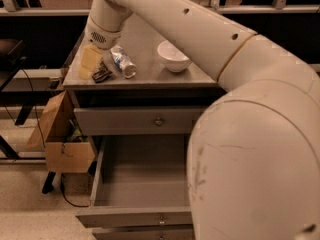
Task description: Place rxbar chocolate into middle drawer
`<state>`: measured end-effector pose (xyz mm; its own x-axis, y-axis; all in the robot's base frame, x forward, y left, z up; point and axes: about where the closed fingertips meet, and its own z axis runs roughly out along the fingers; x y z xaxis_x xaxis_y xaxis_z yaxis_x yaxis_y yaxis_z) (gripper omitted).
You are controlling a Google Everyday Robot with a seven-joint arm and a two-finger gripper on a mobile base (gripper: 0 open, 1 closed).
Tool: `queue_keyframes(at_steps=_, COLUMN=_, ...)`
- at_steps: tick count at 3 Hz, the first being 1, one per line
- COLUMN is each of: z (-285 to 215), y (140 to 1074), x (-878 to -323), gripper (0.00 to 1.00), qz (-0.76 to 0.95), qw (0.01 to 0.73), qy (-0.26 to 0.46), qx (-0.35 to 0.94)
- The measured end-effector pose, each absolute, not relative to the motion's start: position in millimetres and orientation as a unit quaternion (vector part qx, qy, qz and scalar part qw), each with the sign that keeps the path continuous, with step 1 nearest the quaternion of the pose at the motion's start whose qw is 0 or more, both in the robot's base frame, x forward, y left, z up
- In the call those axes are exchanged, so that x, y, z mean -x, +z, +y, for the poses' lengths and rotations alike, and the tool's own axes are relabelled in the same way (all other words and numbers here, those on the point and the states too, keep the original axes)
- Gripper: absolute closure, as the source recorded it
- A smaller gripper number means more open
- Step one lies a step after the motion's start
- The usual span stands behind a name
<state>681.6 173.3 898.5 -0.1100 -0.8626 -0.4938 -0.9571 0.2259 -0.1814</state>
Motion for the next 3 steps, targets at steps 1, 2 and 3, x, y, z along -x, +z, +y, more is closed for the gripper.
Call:
queue_keyframes(at_steps=1, z=188.7, y=891.4, x=-692.6, gripper=0.0, qz=0.722, qw=0.253, qy=0.093, qx=0.637)
queue_keyframes(at_steps=2, z=201.5, y=885.0, x=-701.3, gripper=0.0, qz=0.705, qw=0.247, qy=0.096, qx=0.658)
queue_keyframes(at_steps=3, z=201.5, y=885.0, x=-701.3, gripper=0.0, qz=0.705, qw=0.247, qy=0.096, qx=0.658)
